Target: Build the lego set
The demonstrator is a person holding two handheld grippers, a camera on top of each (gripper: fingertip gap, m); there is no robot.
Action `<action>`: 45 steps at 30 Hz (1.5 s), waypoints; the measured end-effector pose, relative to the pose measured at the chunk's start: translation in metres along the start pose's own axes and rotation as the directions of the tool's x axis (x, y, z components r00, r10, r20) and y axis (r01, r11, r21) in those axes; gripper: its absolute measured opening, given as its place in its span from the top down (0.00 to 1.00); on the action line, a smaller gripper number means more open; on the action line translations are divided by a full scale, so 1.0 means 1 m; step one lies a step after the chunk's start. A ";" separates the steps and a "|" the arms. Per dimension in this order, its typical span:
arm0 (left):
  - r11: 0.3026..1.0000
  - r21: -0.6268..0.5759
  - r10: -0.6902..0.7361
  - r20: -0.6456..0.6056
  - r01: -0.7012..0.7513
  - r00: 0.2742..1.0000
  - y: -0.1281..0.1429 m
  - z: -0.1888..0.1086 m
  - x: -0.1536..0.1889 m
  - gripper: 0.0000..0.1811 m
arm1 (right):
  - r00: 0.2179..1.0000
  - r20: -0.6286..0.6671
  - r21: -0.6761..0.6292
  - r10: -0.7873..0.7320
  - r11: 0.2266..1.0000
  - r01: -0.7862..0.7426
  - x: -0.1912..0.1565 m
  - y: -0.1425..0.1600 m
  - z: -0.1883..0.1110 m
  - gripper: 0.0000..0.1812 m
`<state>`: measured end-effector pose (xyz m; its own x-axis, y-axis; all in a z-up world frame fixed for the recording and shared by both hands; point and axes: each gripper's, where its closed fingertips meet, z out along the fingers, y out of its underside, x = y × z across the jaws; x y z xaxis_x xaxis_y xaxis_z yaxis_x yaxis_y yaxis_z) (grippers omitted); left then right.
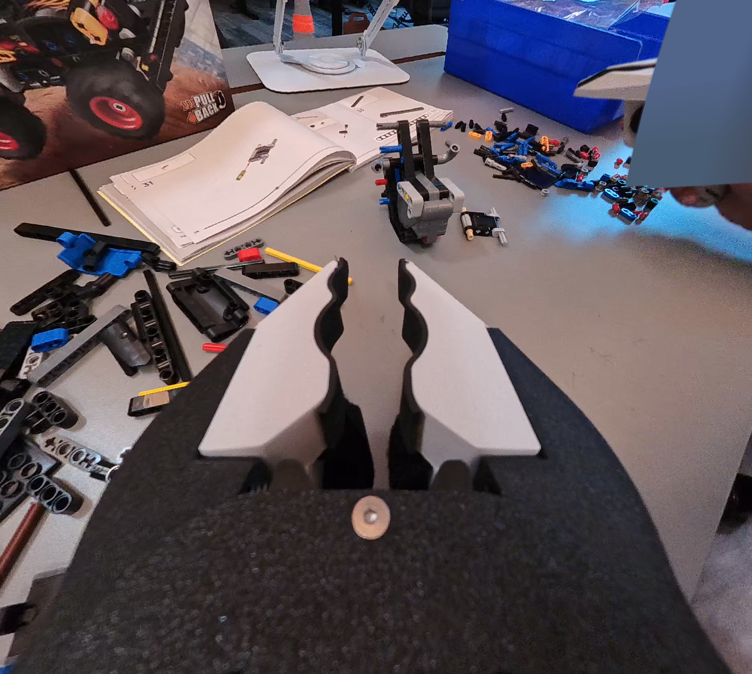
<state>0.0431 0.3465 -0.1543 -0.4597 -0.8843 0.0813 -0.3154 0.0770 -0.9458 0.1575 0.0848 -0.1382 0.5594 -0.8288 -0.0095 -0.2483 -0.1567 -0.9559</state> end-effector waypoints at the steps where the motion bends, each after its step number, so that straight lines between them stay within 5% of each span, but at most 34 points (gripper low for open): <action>1: 1.000 0.005 0.003 0.001 -0.003 1.000 -0.001 -0.001 0.000 0.88 | 0.997 -0.073 -0.027 -0.036 0.999 0.034 0.019 0.001 -0.001 0.87; 4: 1.000 0.003 0.009 0.004 -0.009 1.000 0.000 0.000 0.000 0.88 | 0.978 -0.194 -0.141 -0.077 0.989 0.050 0.062 0.015 0.001 0.86; 10: 1.000 -0.004 0.005 0.000 -0.005 1.000 0.001 0.000 0.000 0.87 | 0.969 -0.237 -0.274 -0.066 0.962 -0.001 0.097 0.035 0.014 0.87; 20: 1.000 -0.017 -0.019 -0.005 0.019 1.000 0.002 0.002 -0.001 0.87 | 0.969 -0.231 -0.407 -0.087 0.913 -0.015 0.104 0.060 0.034 0.87; 45: 0.999 -0.022 -0.028 0.006 0.028 1.000 0.003 0.002 -0.003 0.87 | 0.981 -0.188 -0.436 -0.054 0.899 -0.034 0.096 0.064 0.042 0.97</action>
<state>0.0457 0.3488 -0.1579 -0.4457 -0.8889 0.1058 -0.3465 0.0624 -0.9360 0.2288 0.0179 -0.2131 0.4134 -0.9053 0.0980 -0.5870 -0.3472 -0.7314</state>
